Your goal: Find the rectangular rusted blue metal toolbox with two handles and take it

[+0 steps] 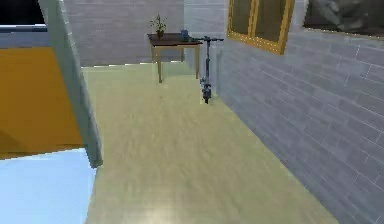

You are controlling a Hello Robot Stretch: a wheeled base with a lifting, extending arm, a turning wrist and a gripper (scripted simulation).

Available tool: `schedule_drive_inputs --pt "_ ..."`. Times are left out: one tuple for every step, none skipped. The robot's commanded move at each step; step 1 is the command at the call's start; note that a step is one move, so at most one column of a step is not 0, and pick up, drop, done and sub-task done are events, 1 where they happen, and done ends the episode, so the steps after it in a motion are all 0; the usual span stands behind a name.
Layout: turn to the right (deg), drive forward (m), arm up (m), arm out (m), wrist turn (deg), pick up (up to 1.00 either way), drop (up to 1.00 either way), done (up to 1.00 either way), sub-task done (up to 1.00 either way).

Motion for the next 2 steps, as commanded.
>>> schedule_drive_inputs --pt "45.0 0.0 0.0 0.0 0.0 0.0 0.0 0.0 0.0" --pt "0.0 0.15 0.0 0.0 0.0 0.0 0.0 0.0 0.0"
